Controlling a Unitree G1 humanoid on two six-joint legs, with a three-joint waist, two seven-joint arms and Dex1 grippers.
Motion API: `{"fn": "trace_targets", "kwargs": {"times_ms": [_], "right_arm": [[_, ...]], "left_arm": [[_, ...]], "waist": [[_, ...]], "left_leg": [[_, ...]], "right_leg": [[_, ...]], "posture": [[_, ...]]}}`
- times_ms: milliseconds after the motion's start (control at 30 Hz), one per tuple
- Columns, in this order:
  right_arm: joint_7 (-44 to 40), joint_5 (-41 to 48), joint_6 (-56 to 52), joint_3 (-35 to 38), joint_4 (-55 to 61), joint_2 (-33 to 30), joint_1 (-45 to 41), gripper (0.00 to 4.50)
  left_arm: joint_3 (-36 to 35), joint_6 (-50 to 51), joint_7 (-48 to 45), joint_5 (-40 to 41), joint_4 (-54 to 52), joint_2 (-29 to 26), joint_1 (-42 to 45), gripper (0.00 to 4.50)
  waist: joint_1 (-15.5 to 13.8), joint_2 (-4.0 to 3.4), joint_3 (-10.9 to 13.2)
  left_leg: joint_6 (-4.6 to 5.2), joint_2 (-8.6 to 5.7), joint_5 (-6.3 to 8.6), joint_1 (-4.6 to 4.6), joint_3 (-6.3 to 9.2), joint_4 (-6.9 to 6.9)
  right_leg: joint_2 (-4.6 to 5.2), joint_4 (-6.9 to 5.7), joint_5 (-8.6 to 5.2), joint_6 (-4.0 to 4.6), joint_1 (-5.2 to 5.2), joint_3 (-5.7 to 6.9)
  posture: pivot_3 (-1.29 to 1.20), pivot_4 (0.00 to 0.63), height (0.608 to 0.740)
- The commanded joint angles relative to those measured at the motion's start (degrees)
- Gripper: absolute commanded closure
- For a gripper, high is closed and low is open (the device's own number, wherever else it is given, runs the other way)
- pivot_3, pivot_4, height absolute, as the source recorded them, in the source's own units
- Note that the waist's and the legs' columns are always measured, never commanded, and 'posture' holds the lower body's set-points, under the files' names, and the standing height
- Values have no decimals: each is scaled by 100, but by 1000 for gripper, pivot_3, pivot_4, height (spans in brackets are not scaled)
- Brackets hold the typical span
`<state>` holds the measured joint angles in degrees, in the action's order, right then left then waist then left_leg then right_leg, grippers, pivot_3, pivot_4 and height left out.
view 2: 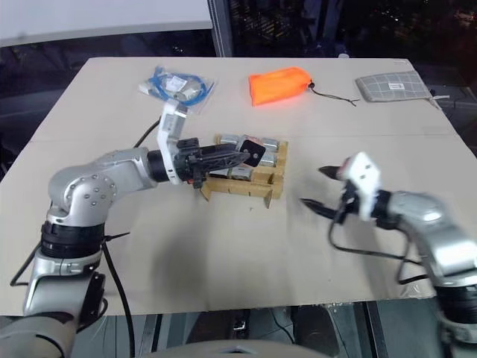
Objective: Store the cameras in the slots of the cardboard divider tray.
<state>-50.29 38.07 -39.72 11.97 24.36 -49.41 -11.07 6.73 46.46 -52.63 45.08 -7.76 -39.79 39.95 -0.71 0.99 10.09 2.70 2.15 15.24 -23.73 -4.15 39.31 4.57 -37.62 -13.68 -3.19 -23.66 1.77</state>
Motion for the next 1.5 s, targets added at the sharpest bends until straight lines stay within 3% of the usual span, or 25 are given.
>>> {"fn": "trace_targets", "kwargs": {"times_ms": [33,200,367,633,1133,1267,1433,1500], "right_arm": [[-9,1149,-968,796,531,-383,-4,10],[369,2262,-1736,1246,941,-661,-112,10],[908,2868,-1911,1189,1254,-570,-126,10],[1275,3107,-1876,1214,1425,-623,134,10],[1412,3060,-1747,1082,1463,-642,217,10],[1398,3032,-1729,1085,1466,-665,248,0],[1381,3011,-1676,1069,1481,-649,280,0],[1376,2973,-1653,1053,1504,-642,323,0]], "left_arm": [[832,-1032,-902,-1294,413,-273,369,3621],[1625,-2430,-1898,-2624,1665,-113,1125,3621],[1721,-3412,-2375,-3257,2914,401,1737,3621],[1674,-4043,-2983,-3728,3805,910,2176,3621],[1830,-4441,-3468,-4694,4508,1194,2804,3621],[1763,-4323,-3534,-4655,4381,1211,2751,2156],[1374,-4112,-2920,-4561,4235,1305,2619,67],[1216,-3859,-2963,-4437,3952,1175,2435,67]], "waist": [[4,0,-2],[-18,4,1],[-24,8,3],[-15,9,3],[-2,10,4],[-7,10,4],[-11,10,4],[-7,10,4]], "left_leg": [[0,0,0,1,-1,-2],[7,1,4,-11,0,-2],[18,-1,11,-21,3,4],[31,0,18,-32,4,4],[33,3,19,-32,8,4],[33,3,19,-33,8,7],[33,3,20,-35,10,8],[33,3,20,-35,9,9]], "right_leg": [[-1,1,0,0,0,0],[-2,13,0,-1,-3,-1],[1,24,1,-4,-3,2],[1,41,2,-6,-5,6],[-2,39,2,-6,-5,8],[-1,38,2,-7,-5,9],[0,38,2,-7,-5,10],[0,38,2,-7,-5,10]], "posture": [[0,150,740],[0,150,740],[0,150,740],[0,150,740],[0,150,740],[0,150,740],[0,150,740],[0,150,740]]}}
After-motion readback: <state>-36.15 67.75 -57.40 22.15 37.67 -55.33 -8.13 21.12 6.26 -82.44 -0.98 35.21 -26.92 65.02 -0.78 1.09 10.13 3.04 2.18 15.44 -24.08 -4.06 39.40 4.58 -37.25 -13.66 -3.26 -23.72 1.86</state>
